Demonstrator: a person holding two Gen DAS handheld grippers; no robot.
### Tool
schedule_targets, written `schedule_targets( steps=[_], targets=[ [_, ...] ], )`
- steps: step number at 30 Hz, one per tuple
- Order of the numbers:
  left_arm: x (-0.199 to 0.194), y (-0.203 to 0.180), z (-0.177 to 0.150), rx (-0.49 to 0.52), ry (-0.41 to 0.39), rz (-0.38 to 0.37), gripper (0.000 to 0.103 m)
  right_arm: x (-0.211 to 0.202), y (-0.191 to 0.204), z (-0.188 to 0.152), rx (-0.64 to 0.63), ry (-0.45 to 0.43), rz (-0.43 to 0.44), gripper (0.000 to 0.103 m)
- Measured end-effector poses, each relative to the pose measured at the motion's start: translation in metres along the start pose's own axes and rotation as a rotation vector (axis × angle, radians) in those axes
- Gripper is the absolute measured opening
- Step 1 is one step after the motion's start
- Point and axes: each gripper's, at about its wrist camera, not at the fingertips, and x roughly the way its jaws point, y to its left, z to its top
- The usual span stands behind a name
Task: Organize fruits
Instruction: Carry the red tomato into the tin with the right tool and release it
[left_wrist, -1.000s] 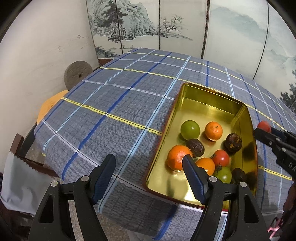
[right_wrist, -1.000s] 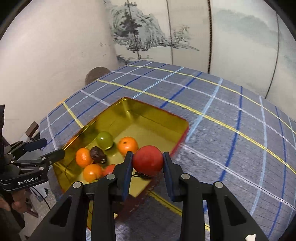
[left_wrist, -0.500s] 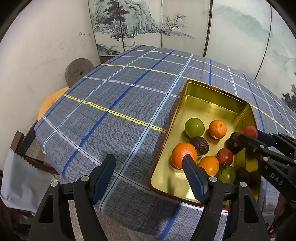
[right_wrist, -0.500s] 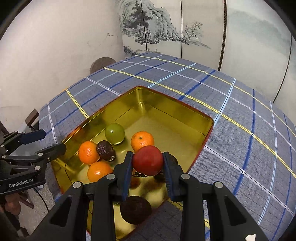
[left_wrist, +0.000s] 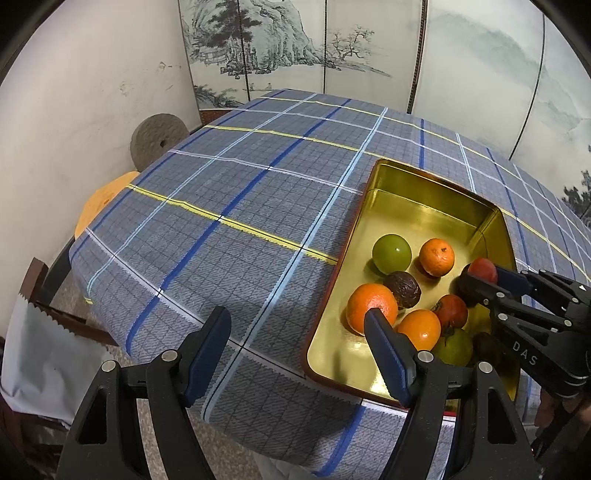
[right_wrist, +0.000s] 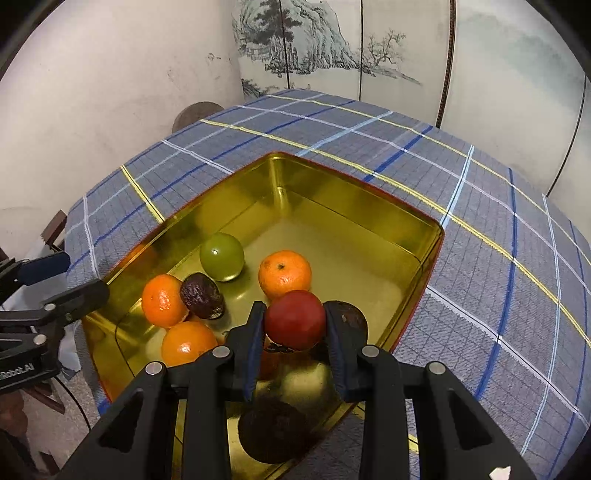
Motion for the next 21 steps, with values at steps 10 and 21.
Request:
schedule_targets(
  steps=[10, 21],
  targets=[
    [0.0, -0.003, -0.001, 0.007, 0.002, -0.006, 0.075, 0.001, -0.001, -0.001, 0.02, 0.0, -0.006, 0.033],
    [-0.002, -0.006, -0.002, 0.008, -0.001, -0.012, 0.075, -0.025, -0.002, -0.002, 0.044, -0.057, -0.026, 0.07]
  ],
)
